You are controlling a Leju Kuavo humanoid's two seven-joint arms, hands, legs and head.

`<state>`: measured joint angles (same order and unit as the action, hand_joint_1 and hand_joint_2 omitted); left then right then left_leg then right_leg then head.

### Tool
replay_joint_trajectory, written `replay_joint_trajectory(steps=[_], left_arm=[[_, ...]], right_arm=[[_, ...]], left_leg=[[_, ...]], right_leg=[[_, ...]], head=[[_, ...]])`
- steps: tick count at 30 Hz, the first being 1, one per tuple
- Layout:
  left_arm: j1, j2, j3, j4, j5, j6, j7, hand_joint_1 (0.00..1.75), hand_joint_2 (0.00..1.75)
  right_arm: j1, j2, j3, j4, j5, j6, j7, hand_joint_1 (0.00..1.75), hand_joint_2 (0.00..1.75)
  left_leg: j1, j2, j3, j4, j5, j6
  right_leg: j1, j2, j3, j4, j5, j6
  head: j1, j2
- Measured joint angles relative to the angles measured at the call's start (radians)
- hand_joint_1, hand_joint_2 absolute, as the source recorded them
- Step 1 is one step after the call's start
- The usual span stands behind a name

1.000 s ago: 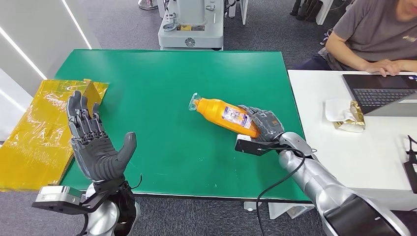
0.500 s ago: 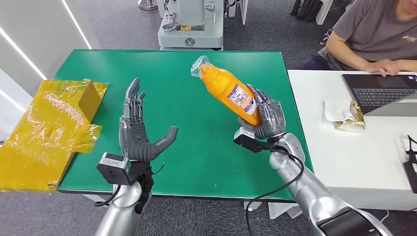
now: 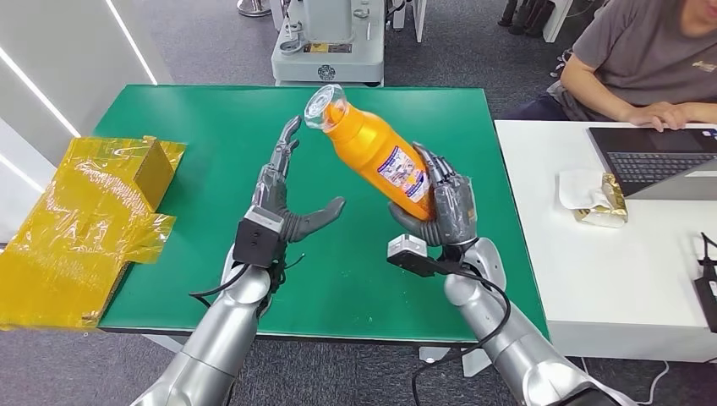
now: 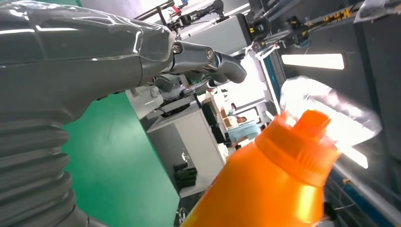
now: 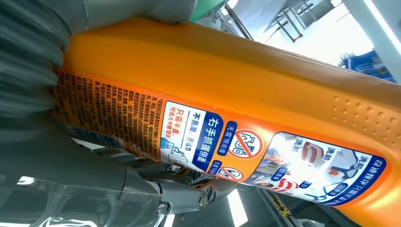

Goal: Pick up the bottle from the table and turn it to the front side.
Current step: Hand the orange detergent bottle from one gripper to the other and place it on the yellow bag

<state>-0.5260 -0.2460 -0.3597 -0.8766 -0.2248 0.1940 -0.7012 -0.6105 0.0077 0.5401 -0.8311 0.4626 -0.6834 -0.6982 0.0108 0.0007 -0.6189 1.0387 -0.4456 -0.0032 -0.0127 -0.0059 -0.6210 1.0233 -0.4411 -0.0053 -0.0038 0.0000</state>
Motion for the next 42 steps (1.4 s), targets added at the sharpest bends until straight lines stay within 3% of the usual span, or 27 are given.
replay_joint_trajectory(steps=[6, 13, 25, 30, 42], left_arm=[[-0.063, -0.024, 0.0, 0.046, 0.011, -0.042, 0.0, 0.0, 1.75], [-0.073, -0.032, 0.0, 0.054, 0.013, -0.05, 0.0, 0.0, 1.75], [-0.088, -0.042, 0.0, 0.088, 0.013, -0.094, 0.004, 0.0, 1.75], [-0.096, -0.052, 0.0, 0.111, 0.021, -0.157, 0.03, 0.0, 1.75], [-0.1, -0.074, -0.006, 0.171, 0.002, -0.166, 0.052, 0.0, 1.75]], right_arm=[[0.016, 0.01, 0.036, -0.014, -0.036, 0.0, -0.003, 1.75, 1.75], [0.013, 0.013, 0.089, 0.014, -0.052, 0.0, -0.003, 1.75, 1.75], [-0.007, 0.016, 0.098, 0.084, 0.015, 0.0, -0.003, 1.75, 1.75], [0.003, 0.016, 0.083, 0.089, 0.068, 0.0, 0.002, 1.75, 1.75], [0.062, 0.018, -0.017, 0.067, 0.19, -0.001, 0.01, 1.75, 1.75]], left_leg=[[0.0, 0.0, 0.0, 0.0, 0.0, 0.0], [0.0, 0.0, 0.0, 0.0, 0.0, 0.0], [0.0, 0.0, 0.0, 0.0, 0.0, 0.0], [0.0, 0.0, 0.0, 0.0, 0.0, 0.0], [0.0, 0.0, 0.0, 0.0, 0.0, 0.0]], right_leg=[[0.0, 0.0, 0.0, 0.0, 0.0, 0.0], [0.0, 0.0, 0.0, 0.0, 0.0, 0.0], [0.0, 0.0, 0.0, 0.0, 0.0, 0.0], [0.0, 0.0, 0.0, 0.0, 0.0, 0.0], [0.0, 0.0, 0.0, 0.0, 0.0, 0.0]], head=[[0.0, 0.0], [0.0, 0.0], [0.0, 0.0], [0.0, 0.0], [0.0, 0.0]])
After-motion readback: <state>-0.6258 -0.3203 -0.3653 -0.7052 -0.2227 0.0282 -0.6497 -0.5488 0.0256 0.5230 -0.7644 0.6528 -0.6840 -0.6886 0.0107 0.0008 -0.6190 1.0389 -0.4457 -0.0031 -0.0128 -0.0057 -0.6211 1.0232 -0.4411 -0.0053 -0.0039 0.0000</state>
